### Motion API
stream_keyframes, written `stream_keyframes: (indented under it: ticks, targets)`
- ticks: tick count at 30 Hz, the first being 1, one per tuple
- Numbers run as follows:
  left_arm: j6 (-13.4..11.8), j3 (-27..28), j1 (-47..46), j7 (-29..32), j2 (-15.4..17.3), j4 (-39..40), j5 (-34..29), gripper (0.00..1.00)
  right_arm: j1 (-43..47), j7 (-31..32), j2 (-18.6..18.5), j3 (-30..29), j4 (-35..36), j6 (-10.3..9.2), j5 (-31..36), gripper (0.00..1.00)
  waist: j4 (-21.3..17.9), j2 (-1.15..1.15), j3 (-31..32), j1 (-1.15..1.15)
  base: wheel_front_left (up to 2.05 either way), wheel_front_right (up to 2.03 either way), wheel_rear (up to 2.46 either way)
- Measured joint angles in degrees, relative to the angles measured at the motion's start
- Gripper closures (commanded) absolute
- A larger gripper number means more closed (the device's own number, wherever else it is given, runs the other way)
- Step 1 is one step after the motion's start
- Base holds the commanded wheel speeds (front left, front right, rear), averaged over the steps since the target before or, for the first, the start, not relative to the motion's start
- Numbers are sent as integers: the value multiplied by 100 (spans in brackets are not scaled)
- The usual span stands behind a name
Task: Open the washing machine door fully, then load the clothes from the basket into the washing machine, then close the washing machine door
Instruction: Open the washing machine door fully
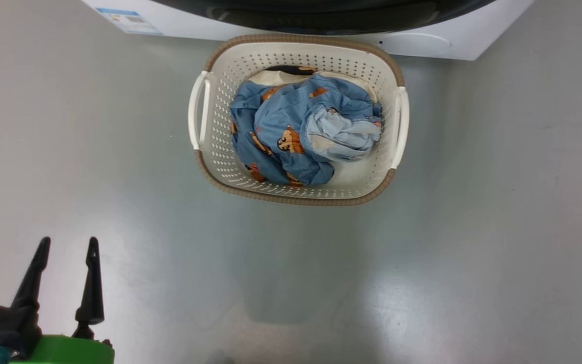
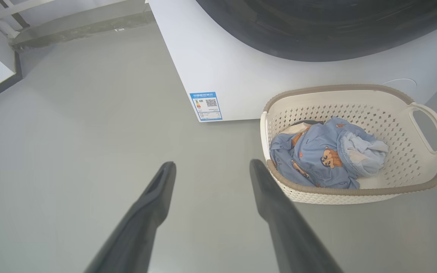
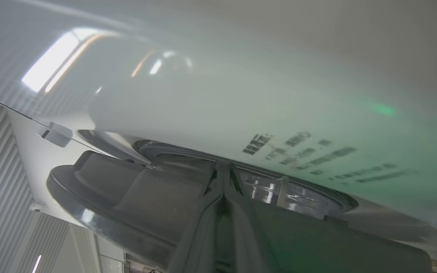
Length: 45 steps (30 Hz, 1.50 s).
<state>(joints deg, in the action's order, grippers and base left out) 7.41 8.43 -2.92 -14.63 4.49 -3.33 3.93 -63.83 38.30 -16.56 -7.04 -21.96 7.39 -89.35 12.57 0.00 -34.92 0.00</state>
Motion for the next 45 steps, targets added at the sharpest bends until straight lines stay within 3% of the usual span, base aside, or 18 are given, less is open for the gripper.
stream_keyframes:
  ticks: [13,37,45]
  targets:
    - [0,-62,22,0,3,-40,0,0,-198,73,-64,160,-229,0,86,100,112,0,-17,0,0,0,0]
    - [0,71,-96,0,-37,-36,1,0,-76,578,36,470,-103,0,-22,100,-177,0,26,0,0,0,0]
    - [0,158,-96,0,-40,-37,1,0,227,913,265,787,42,0,-57,100,-255,0,194,0,0,0,0]
